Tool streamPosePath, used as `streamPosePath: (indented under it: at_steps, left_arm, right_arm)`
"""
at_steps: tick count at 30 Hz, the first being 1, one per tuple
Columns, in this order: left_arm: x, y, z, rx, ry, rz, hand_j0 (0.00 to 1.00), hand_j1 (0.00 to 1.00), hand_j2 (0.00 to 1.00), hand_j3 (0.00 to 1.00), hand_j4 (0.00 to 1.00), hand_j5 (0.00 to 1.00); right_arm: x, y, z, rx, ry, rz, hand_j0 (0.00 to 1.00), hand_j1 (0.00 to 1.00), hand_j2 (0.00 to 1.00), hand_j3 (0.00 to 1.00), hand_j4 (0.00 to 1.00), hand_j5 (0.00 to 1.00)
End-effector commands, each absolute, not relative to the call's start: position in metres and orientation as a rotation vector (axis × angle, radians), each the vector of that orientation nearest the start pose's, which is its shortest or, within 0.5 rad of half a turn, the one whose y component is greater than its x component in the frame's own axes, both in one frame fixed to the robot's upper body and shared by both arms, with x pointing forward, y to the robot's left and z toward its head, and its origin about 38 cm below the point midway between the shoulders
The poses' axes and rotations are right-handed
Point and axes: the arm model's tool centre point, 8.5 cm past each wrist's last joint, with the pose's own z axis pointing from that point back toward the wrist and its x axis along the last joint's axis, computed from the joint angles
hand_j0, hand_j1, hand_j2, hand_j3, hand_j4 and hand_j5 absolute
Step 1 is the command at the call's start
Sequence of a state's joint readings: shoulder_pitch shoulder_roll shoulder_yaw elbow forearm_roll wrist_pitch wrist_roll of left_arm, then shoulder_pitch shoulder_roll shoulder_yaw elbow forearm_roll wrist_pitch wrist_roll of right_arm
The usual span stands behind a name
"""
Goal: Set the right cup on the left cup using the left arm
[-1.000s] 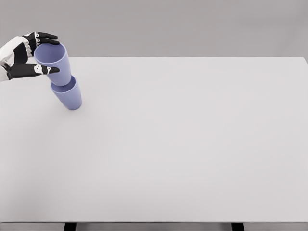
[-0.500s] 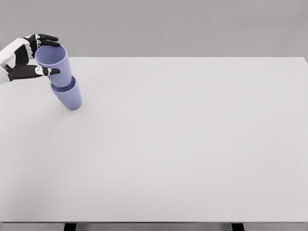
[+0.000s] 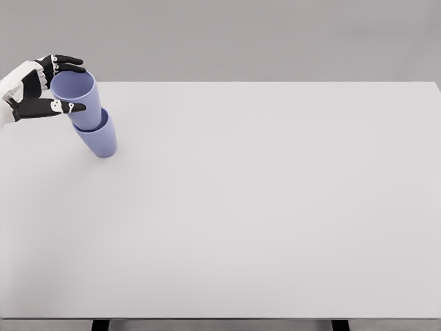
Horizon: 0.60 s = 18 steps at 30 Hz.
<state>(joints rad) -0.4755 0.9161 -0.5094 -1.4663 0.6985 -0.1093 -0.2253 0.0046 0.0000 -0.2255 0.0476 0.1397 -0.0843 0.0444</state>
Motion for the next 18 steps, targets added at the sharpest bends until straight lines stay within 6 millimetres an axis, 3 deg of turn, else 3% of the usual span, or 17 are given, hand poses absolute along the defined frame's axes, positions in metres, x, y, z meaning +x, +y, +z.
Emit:
streamPosePath:
  at_steps: [1, 18]
  left_arm:
    - [0.4393, 0.3830, 0.2307, -0.061, -1.606, -0.665, 0.71, 0.71, 0.71, 0.71, 0.71, 0.71]
    - [0.4420, 0.3816, 0.2237, -0.065, -1.599, -0.652, 0.72, 0.72, 0.72, 0.72, 0.72, 0.72]
  right_arm:
    - [-0.0101, -0.2648, -0.2612, -0.038, -0.039, -0.084, 1.00, 1.00, 1.00, 1.00, 1.00, 1.00]
    - [-0.0091, -0.2648, -0.2612, -0.038, -0.040, -0.084, 1.00, 1.00, 1.00, 1.00, 1.00, 1.00]
